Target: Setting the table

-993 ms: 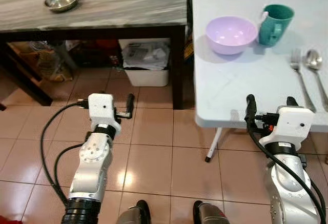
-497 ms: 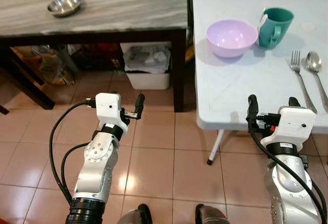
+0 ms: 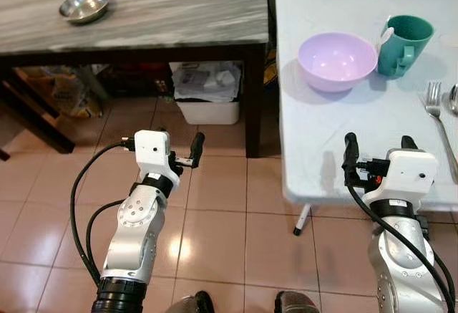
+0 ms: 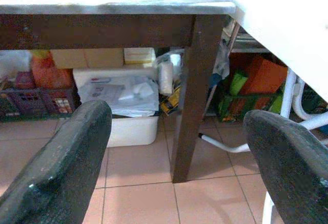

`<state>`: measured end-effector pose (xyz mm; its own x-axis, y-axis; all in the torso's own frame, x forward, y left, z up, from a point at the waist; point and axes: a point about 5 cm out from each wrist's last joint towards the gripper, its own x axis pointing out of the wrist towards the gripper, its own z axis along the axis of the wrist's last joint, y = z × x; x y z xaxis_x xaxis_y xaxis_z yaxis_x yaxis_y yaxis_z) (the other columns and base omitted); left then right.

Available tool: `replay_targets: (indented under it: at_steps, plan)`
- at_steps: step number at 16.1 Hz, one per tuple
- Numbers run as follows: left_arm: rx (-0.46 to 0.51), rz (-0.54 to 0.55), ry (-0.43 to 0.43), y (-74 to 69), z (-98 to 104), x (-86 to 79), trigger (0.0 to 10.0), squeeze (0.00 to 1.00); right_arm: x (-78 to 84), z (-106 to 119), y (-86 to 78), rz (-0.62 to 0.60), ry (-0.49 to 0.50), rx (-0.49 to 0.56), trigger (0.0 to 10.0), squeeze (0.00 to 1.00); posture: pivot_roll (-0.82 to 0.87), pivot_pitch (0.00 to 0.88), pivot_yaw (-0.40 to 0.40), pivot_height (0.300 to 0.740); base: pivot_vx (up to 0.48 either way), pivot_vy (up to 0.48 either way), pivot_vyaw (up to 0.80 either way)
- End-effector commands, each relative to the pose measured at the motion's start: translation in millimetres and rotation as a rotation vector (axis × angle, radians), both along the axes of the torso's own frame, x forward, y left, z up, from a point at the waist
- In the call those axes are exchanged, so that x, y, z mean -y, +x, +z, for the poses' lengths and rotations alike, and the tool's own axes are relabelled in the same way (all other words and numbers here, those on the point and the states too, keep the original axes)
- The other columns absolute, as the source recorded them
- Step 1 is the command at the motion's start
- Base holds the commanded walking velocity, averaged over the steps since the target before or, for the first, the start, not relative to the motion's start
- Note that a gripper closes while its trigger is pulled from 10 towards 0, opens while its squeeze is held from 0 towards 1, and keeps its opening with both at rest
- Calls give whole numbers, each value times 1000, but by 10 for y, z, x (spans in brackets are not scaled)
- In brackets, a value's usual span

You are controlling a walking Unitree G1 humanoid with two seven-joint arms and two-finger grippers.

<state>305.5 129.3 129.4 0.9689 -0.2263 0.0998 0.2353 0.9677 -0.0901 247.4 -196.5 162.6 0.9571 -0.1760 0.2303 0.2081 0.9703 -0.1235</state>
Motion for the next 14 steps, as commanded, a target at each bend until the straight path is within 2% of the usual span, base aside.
replay_targets:
  at_steps: [1, 12, 14]
  plan:
    - [-17, -2, 8, -39, -43, -23, 10000, 0, -8, -7, -27, 4, -2, 0, 10000, 0, -312, 227, 101, 740, 319, 0, 0]
    - [-36, -15, 14, -57, -75, -3, 10000, 0, -22, -19, -27, 9, -20, -11, 10000, 0, -312, 228, 100, 740, 314, 0, 0]
    - [-33, -31, 14, -62, -76, 9, 10000, 0, -53, -17, -3, 45, -47, -26, 10000, 0, -311, 227, 100, 740, 0, 0, 0]
